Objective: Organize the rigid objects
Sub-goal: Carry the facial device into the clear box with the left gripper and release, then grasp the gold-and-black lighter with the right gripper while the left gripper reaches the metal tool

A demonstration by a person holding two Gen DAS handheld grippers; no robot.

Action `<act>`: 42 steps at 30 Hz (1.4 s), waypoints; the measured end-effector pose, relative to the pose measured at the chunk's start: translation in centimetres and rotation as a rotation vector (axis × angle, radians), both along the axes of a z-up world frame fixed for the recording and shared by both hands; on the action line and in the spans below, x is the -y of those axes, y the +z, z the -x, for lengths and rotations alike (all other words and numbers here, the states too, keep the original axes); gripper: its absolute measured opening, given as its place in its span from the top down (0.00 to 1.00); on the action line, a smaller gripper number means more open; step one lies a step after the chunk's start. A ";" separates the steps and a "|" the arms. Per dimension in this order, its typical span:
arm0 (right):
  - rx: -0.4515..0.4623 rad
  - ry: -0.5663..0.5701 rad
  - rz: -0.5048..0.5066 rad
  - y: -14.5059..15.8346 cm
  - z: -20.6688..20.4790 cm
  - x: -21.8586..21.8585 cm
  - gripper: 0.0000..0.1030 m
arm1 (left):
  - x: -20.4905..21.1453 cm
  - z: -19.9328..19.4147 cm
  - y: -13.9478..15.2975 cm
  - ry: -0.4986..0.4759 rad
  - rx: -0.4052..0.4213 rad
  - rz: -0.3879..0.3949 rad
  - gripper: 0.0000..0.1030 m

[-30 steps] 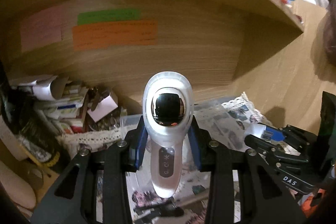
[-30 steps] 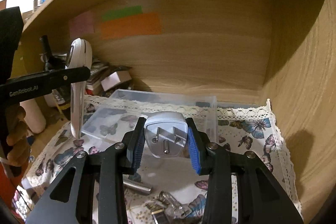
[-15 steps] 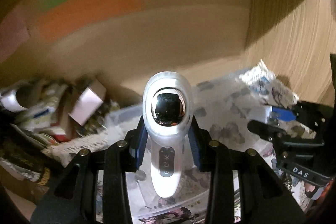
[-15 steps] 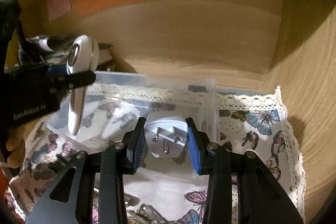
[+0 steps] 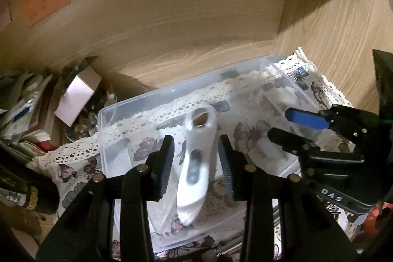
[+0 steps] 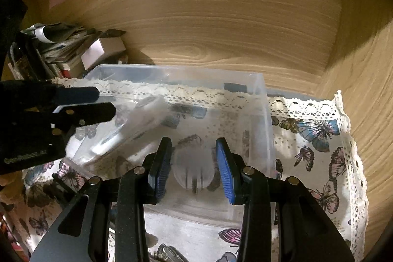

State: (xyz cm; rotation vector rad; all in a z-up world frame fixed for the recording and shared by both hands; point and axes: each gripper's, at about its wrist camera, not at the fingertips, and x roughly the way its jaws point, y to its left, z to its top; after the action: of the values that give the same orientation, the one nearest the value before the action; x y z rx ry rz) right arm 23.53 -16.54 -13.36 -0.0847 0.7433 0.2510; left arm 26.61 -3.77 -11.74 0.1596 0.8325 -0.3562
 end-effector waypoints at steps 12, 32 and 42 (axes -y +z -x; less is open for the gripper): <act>0.066 -0.042 -0.030 2.2 2.6 0.7 0.44 | -0.9 4.5 2.7 -0.009 0.071 0.033 0.34; -0.056 -0.090 -0.076 -2.3 12.6 2.7 0.43 | 1.2 9.3 -5.1 -0.105 -0.182 0.021 0.32; -0.162 -0.035 -0.080 -5.4 14.7 2.0 0.63 | 5.0 9.5 -6.1 -0.148 -0.157 -0.030 0.54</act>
State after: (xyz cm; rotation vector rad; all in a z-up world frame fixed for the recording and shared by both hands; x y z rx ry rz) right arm 8.81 -18.55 -18.72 0.0253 0.8940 0.2563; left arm 17.12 -8.74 -17.87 0.2238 0.9841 -0.5004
